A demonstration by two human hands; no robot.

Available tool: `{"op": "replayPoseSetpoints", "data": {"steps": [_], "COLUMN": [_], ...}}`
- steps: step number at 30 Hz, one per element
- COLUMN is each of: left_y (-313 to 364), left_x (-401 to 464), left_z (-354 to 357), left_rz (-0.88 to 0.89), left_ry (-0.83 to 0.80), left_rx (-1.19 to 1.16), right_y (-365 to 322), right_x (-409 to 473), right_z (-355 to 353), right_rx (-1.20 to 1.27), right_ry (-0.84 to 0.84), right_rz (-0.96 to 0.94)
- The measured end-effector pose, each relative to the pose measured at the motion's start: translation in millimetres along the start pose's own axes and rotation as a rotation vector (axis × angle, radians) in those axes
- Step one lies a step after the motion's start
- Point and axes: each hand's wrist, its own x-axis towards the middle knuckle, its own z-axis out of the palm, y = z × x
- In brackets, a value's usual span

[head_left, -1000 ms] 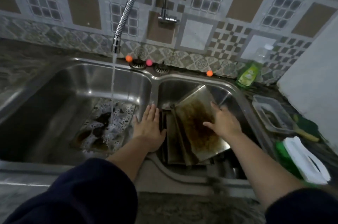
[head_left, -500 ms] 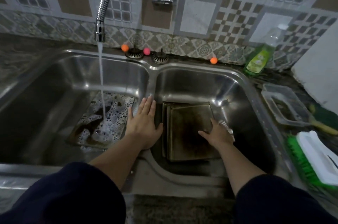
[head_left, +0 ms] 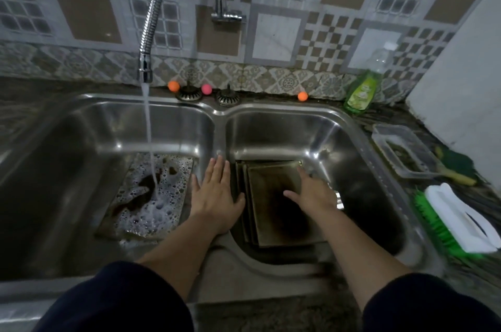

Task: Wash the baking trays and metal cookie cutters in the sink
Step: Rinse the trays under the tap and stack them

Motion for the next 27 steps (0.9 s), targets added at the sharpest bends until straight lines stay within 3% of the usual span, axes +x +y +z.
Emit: {"op": "replayPoseSetpoints", "data": {"steps": [8, 11, 14, 19, 27], "left_y": [-40.8, -92.8, -156.8, -239.4, -261.8], "left_x": [1.5, 3.1, 9.6, 23.9, 37.8], "left_z": [-13.7, -15.3, -5.6, 16.7, 25.0], "left_rz": [0.158, 0.078, -0.019, -0.248, -0.248], "left_ry": [-0.086, -0.144, -0.168, -0.313, -0.389], "left_rx": [-0.213, -0.274, -0.251, -0.234, -0.368], "right_y": [-113.0, -168.6, -217.1, -267.5, -289.4], "right_x": [-32.2, -49.0, -56.8, -30.9, 9.1], "right_z": [-38.6, -27.0, 2.1, 70.5, 124.0], "right_rx": [0.032, 0.069, 0.154, 0.227, 0.254], "right_ry": [0.192, 0.283, 0.208, -0.196, -0.284], "right_rz": [-0.272, -0.427, -0.519, -0.279, 0.028]}}
